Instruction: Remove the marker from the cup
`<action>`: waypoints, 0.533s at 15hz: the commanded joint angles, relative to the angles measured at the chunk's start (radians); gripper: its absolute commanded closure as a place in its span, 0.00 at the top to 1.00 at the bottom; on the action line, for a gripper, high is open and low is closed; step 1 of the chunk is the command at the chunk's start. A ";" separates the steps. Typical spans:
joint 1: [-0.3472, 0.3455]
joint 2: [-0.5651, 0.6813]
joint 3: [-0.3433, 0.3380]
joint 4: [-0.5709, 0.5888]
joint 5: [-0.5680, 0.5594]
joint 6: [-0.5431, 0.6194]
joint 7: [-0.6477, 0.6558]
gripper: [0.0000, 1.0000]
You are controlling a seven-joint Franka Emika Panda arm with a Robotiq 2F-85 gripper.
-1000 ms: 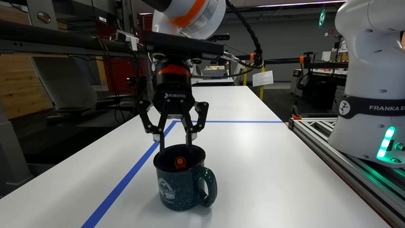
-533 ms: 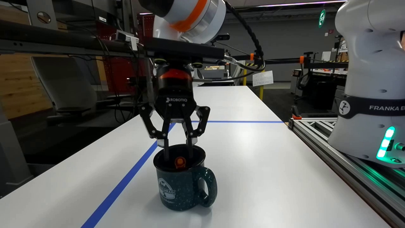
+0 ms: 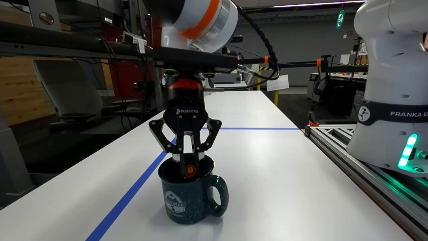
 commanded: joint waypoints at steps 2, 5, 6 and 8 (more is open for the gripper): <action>-0.009 -0.105 0.005 -0.038 0.072 -0.064 -0.073 0.05; -0.022 -0.201 -0.008 -0.075 0.104 -0.147 -0.100 0.05; -0.026 -0.234 -0.014 -0.087 0.114 -0.170 -0.103 0.05; -0.029 -0.303 -0.024 -0.122 0.112 -0.150 -0.088 0.05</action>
